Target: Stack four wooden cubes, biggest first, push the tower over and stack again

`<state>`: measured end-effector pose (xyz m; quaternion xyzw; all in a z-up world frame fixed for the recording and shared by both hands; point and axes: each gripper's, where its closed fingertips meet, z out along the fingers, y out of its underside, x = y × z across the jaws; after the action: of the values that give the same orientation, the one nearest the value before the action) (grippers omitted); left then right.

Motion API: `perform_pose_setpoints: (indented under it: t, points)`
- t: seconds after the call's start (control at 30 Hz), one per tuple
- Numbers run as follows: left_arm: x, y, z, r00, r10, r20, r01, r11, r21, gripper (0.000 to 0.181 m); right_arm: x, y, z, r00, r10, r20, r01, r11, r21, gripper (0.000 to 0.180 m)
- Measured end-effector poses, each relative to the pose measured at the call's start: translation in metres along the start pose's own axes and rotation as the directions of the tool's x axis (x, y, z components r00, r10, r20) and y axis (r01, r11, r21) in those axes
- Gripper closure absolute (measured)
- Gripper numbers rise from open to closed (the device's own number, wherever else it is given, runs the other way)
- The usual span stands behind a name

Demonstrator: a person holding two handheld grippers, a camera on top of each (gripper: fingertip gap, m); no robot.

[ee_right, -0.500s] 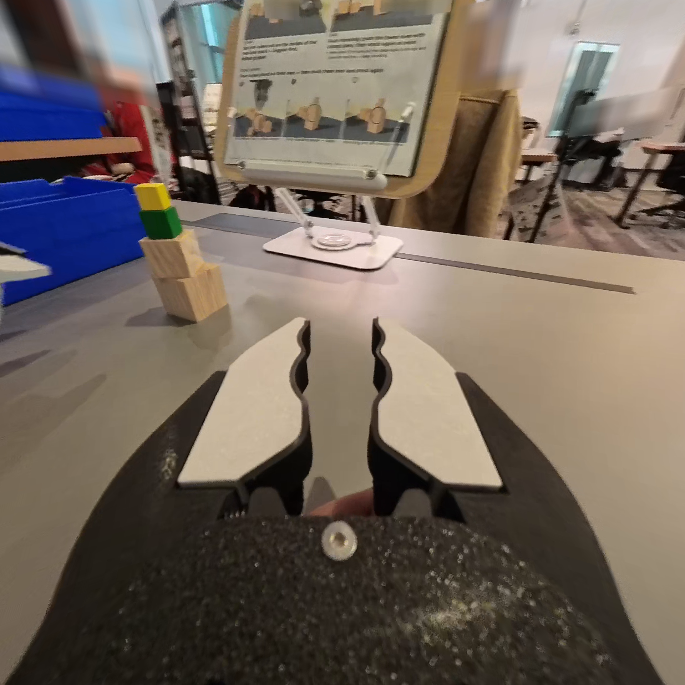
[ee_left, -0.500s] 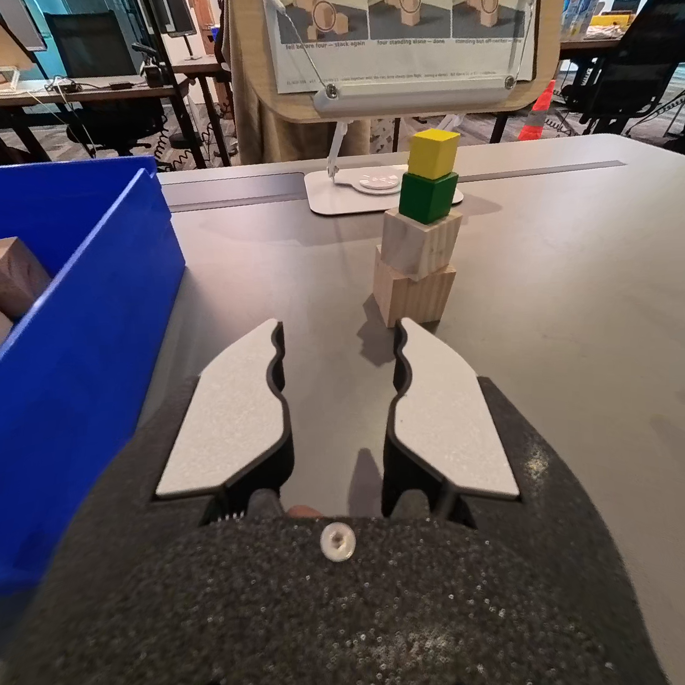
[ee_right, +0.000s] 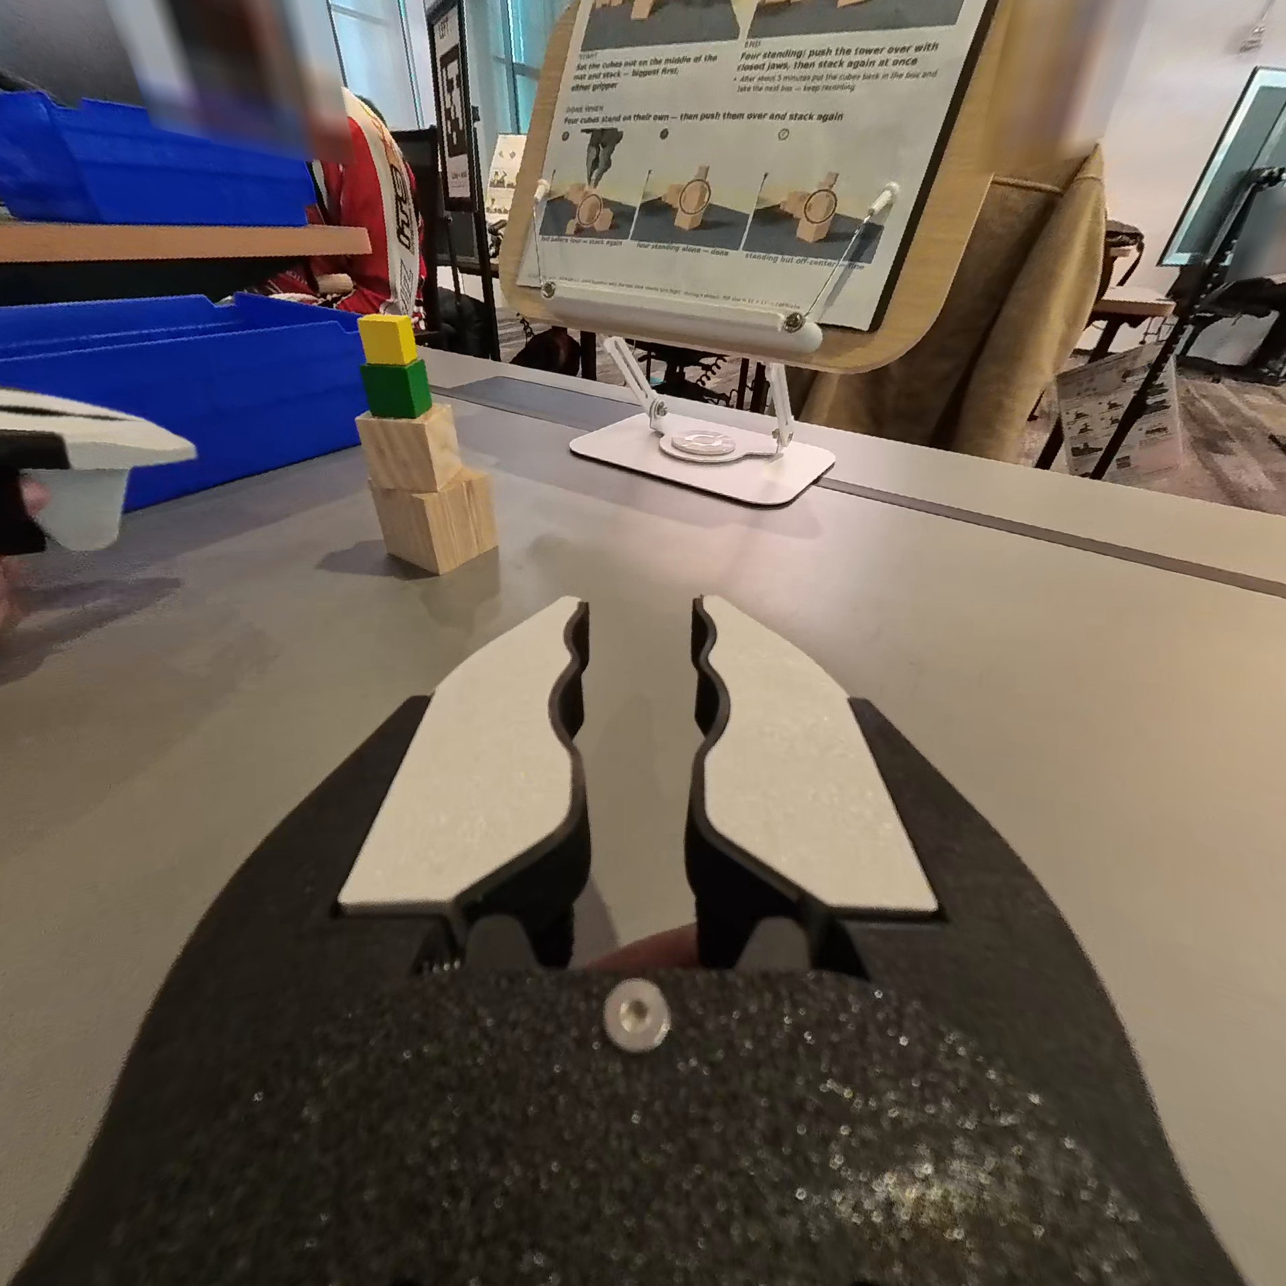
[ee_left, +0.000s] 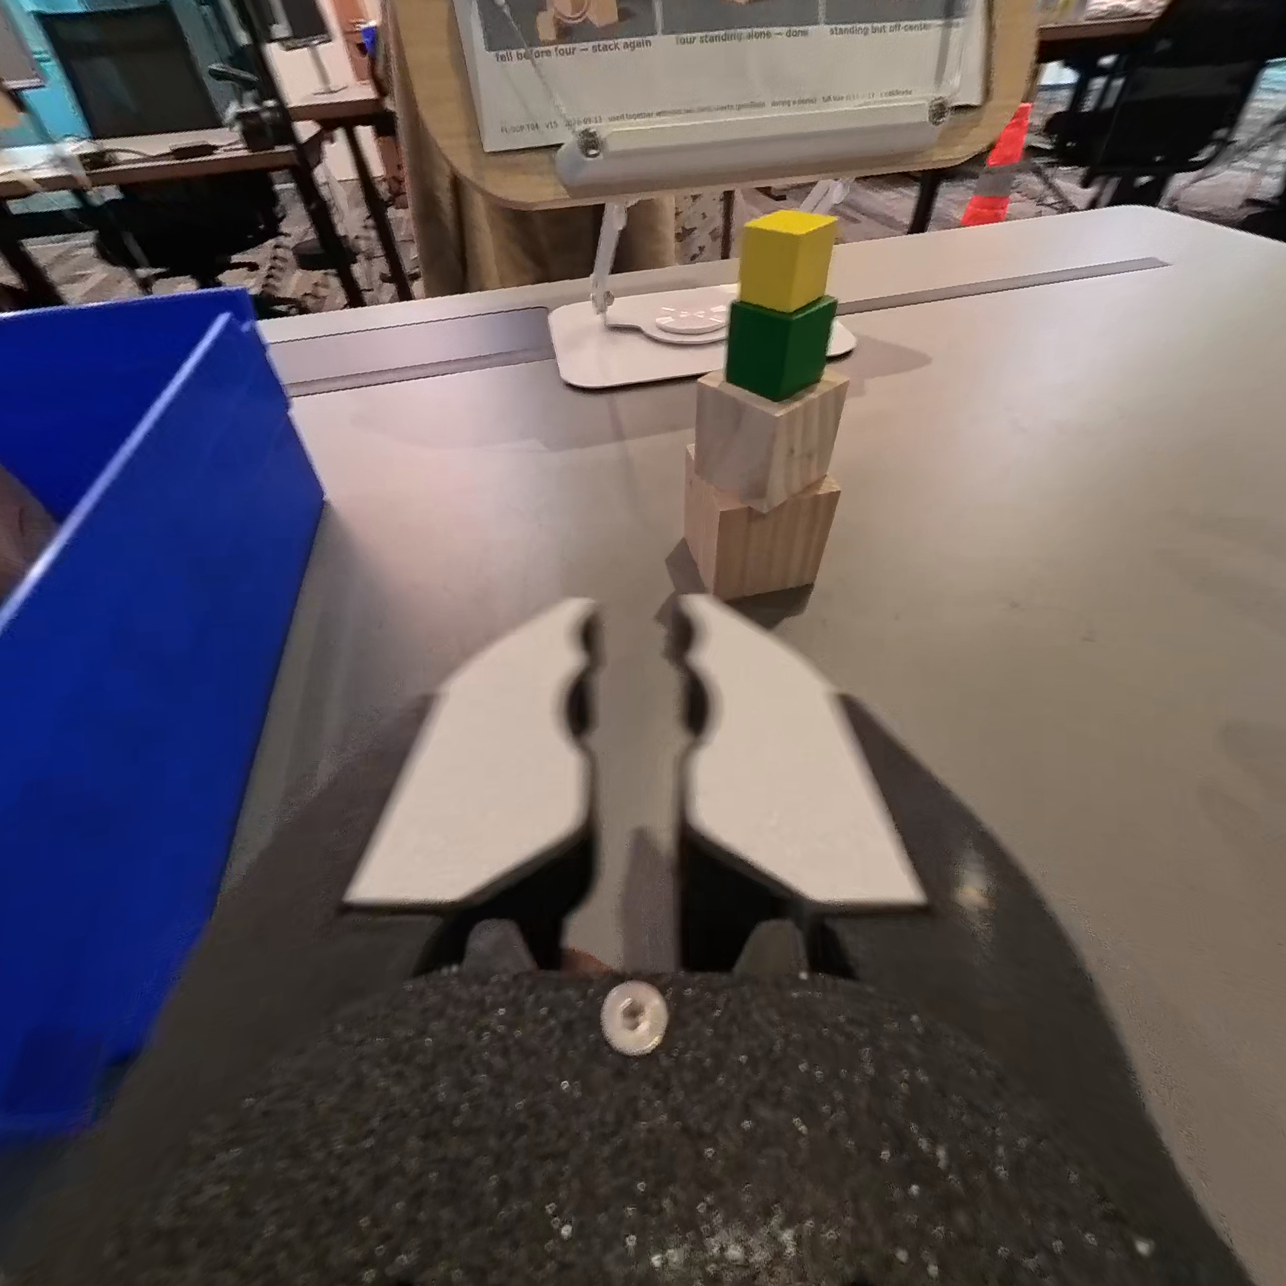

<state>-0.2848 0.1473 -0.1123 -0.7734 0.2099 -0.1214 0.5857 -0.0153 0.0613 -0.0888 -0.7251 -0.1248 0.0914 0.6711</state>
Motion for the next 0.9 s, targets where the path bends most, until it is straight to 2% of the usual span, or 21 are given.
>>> perform_pose_setpoints:
  t: [0.03,0.1,0.2,0.33,0.43,0.53,0.6,0.63,0.67,0.7,0.73,0.77,0.8,0.83,0.9]
  points:
    - [-0.003,-0.001,0.001,1.000,0.026,-0.002,-0.026,1.000,-0.011,0.181,0.000,0.000,0.000,1.000,0.001,-0.003,-0.001,1.000,0.003,0.152]
    - [-0.027,-0.002,0.003,0.993,0.068,0.093,-0.060,0.994,-0.091,0.181,0.000,-0.001,-0.001,1.000,0.003,-0.001,-0.003,1.000,0.005,0.153]
    - [-0.055,0.001,0.013,0.991,0.050,0.126,-0.017,0.967,-0.254,0.181,0.001,-0.001,-0.001,1.000,0.005,-0.003,-0.005,1.000,0.006,0.154]
    - [-0.070,0.011,0.036,0.993,0.046,0.110,0.017,0.857,-0.515,0.181,0.001,-0.001,-0.002,1.000,0.005,-0.002,-0.005,1.000,0.012,0.154]
    - [-0.097,-0.004,0.052,0.953,0.205,0.223,-0.042,0.819,-0.573,0.181,0.001,-0.001,-0.002,1.000,0.007,0.001,-0.007,1.000,0.010,0.154]
    - [-0.112,0.013,0.065,0.919,0.306,0.248,-0.039,0.698,-0.715,0.181,0.000,-0.001,-0.002,1.000,0.008,0.004,-0.008,1.000,0.010,0.154]
    - [-0.116,0.023,0.073,0.898,0.347,0.271,-0.022,0.649,-0.760,0.181,0.000,-0.001,-0.002,1.000,0.010,0.006,-0.010,1.000,0.011,0.154]
    - [-0.102,0.032,0.081,0.930,0.263,0.256,0.028,0.645,-0.764,0.181,0.001,-0.001,-0.002,1.000,0.011,0.006,-0.012,1.000,0.014,0.154]
    - [-0.067,0.036,0.095,0.981,0.073,0.178,0.086,0.660,-0.746,0.181,0.001,-0.002,-0.003,1.000,0.013,0.005,-0.013,1.000,0.018,0.154]
    - [-0.011,0.027,0.111,0.986,-0.164,0.002,0.117,0.696,-0.709,0.181,0.001,-0.002,-0.003,1.000,0.015,0.006,-0.015,1.000,0.019,0.154]
    - [0.037,0.015,0.118,0.945,-0.282,-0.164,0.098,0.725,-0.682,0.181,0.001,-0.002,-0.003,1.000,0.018,0.009,-0.018,1.000,0.018,0.154]
    - [0.065,0.014,0.119,0.927,-0.280,-0.251,0.030,0.721,-0.693,0.181,0.001,-0.002,-0.003,1.000,0.023,0.011,-0.023,1.000,0.016,0.154]
    - [0.066,0.021,0.122,0.950,-0.232,-0.210,0.010,0.693,-0.721,0.181,0.002,-0.001,-0.003,0.999,0.030,0.013,-0.030,0.999,0.016,0.154]
    - [0.045,0.029,0.126,0.986,-0.149,-0.077,0.044,0.669,-0.742,0.181,0.002,-0.002,-0.003,0.999,0.036,0.014,-0.036,0.999,0.021,0.154]
    - [0.020,0.028,0.122,0.987,-0.159,0.031,0.131,0.673,-0.728,0.181,0.003,-0.004,-0.005,0.999,0.044,0.013,-0.045,0.998,0.037,0.155]
